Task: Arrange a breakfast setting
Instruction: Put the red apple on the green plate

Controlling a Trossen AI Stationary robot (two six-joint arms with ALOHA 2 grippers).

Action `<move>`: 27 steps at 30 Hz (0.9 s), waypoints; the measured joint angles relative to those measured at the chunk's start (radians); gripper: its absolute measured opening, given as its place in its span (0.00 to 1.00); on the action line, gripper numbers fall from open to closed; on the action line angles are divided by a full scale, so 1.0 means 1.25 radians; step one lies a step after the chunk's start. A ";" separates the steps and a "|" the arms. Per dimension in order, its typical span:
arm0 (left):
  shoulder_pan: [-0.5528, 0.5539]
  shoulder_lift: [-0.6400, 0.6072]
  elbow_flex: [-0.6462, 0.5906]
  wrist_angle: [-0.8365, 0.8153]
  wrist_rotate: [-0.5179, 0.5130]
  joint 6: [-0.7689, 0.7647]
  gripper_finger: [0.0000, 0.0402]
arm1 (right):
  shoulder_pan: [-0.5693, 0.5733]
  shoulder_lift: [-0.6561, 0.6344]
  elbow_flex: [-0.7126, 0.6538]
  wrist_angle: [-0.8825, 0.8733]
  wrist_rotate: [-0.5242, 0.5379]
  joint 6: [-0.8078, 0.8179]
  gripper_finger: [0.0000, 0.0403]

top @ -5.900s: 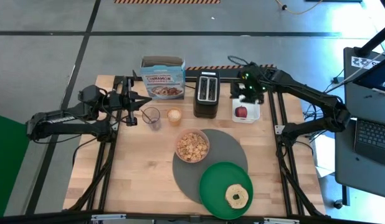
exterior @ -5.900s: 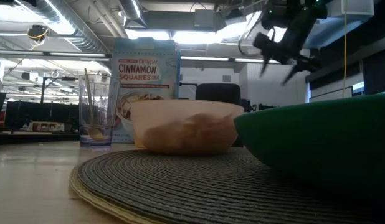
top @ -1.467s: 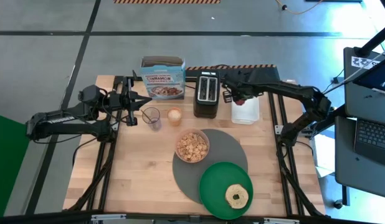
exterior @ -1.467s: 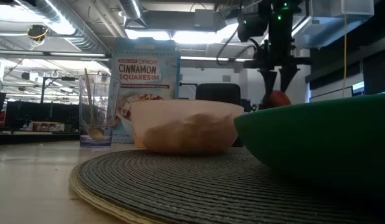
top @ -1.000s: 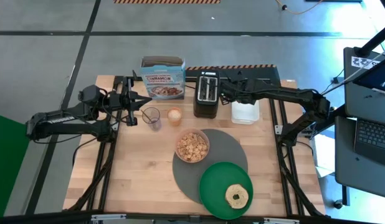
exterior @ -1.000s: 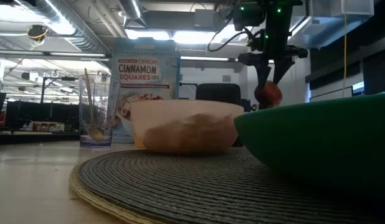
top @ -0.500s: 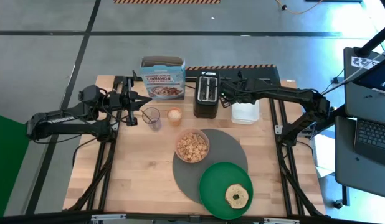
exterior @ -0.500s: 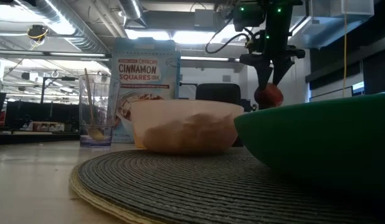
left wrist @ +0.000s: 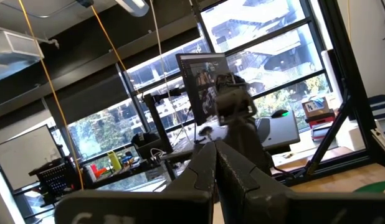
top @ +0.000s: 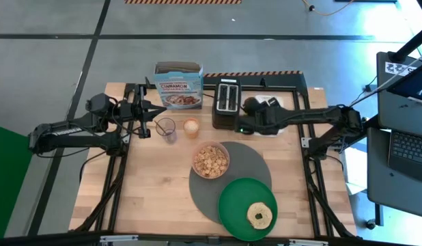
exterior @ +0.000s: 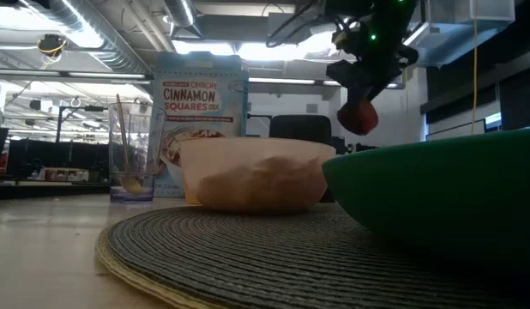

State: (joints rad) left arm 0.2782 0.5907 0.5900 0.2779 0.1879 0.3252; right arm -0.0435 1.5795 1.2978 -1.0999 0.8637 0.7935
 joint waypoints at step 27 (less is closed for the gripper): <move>0.000 0.000 0.000 0.000 0.000 0.000 0.00 | 0.574 0.000 -0.015 -0.190 0.195 0.621 0.46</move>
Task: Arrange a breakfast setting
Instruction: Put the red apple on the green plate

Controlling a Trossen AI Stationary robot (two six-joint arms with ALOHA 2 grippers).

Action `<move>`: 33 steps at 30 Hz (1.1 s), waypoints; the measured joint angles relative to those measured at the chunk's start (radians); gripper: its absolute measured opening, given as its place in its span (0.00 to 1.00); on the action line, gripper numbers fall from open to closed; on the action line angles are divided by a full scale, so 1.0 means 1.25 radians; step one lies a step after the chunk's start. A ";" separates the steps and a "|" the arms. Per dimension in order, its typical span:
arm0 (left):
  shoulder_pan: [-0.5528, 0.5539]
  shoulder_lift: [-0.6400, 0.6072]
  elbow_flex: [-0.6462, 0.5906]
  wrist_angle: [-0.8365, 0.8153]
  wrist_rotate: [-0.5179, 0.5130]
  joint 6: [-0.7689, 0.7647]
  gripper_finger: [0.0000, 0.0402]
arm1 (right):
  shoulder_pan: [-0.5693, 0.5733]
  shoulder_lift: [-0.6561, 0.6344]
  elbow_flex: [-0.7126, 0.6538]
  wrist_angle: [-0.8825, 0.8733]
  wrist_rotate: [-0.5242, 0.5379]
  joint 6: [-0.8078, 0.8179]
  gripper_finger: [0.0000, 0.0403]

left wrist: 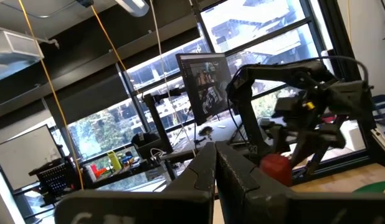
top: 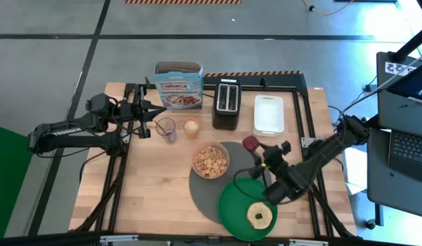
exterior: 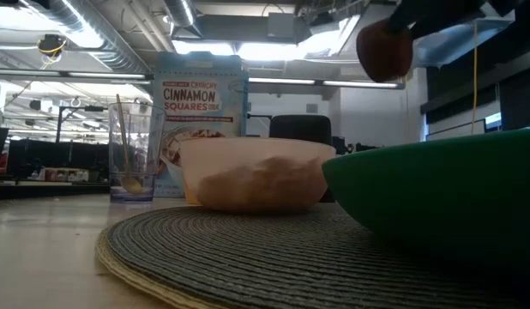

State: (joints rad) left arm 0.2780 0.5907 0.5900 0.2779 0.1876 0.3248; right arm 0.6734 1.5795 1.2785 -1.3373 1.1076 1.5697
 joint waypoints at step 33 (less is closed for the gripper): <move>0.000 0.000 0.000 0.000 0.000 0.000 0.00 | 0.355 0.027 -0.182 0.351 0.046 0.034 0.46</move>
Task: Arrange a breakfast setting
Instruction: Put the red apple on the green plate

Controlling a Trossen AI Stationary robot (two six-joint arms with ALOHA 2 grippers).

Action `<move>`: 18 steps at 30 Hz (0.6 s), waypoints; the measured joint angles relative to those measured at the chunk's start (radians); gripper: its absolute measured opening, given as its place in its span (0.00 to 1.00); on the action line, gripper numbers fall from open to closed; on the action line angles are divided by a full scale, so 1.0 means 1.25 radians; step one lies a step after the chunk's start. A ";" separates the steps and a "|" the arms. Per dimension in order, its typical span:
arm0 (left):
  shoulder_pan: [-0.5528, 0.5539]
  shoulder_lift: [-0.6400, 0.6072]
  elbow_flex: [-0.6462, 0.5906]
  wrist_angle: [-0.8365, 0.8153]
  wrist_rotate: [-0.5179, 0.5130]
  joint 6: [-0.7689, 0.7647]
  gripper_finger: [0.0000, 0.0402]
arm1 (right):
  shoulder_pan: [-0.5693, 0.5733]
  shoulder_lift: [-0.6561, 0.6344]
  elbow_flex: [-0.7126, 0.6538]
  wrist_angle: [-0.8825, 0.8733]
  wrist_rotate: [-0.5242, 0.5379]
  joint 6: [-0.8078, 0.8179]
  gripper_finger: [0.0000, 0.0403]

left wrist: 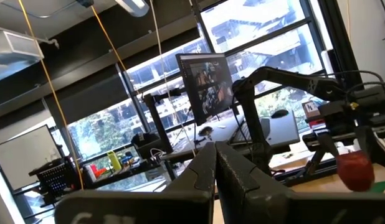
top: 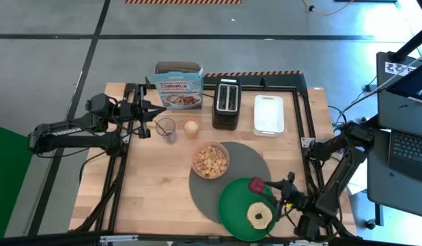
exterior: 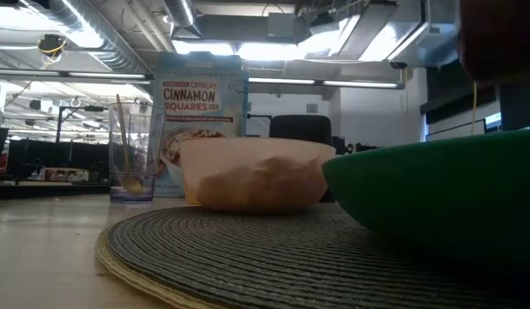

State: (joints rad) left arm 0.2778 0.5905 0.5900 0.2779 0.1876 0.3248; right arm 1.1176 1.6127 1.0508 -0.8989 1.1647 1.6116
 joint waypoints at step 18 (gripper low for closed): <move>0.000 0.000 0.000 0.000 0.000 0.000 0.00 | -0.050 0.180 0.001 0.286 0.067 -0.033 0.46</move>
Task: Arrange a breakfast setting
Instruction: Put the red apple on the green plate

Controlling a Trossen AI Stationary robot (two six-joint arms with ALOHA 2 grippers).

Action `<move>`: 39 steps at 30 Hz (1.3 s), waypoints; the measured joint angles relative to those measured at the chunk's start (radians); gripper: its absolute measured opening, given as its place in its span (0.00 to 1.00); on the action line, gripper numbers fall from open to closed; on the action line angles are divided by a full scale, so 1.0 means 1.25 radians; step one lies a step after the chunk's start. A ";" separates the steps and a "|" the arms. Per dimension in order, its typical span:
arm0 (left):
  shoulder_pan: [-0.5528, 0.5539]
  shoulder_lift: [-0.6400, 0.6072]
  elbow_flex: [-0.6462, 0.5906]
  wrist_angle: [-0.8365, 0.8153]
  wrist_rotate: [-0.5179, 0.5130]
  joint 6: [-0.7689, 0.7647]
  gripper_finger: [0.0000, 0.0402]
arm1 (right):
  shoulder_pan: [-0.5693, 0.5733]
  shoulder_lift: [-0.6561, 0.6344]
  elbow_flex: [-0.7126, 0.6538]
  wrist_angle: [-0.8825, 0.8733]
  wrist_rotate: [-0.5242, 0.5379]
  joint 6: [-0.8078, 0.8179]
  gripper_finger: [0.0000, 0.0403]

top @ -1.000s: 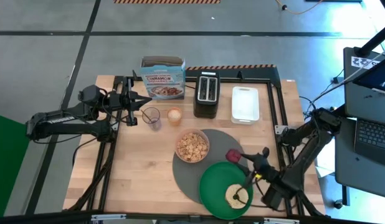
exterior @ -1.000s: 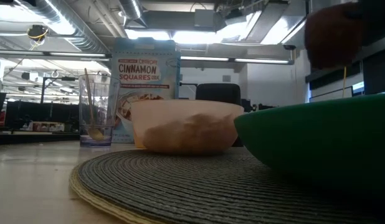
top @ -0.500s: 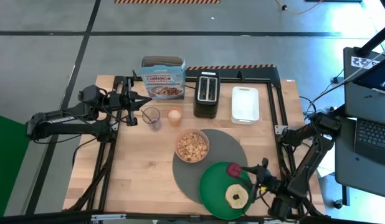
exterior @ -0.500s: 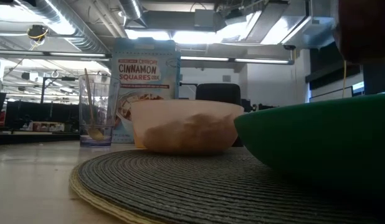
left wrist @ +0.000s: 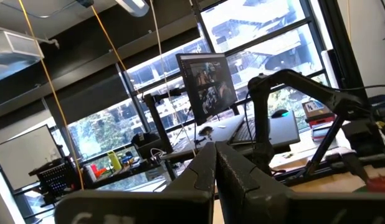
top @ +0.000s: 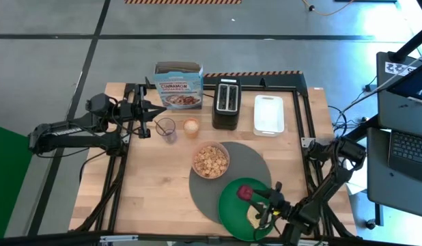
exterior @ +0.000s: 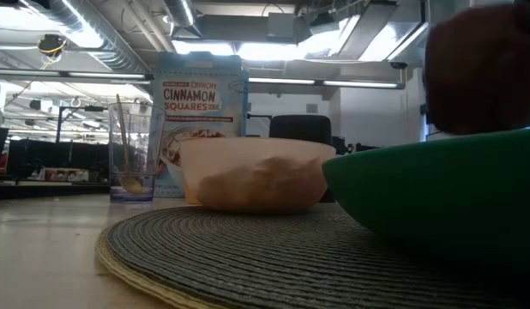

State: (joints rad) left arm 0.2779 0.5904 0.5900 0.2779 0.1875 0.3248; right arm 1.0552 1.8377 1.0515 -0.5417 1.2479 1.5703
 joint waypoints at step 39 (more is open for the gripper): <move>0.000 0.000 0.000 0.000 0.000 0.000 0.00 | -0.034 0.052 0.000 0.077 -0.156 0.046 0.46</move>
State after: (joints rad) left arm 0.2779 0.5906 0.5900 0.2779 0.1874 0.3251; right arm 1.0124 1.9030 1.0515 -0.4456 1.0534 1.6278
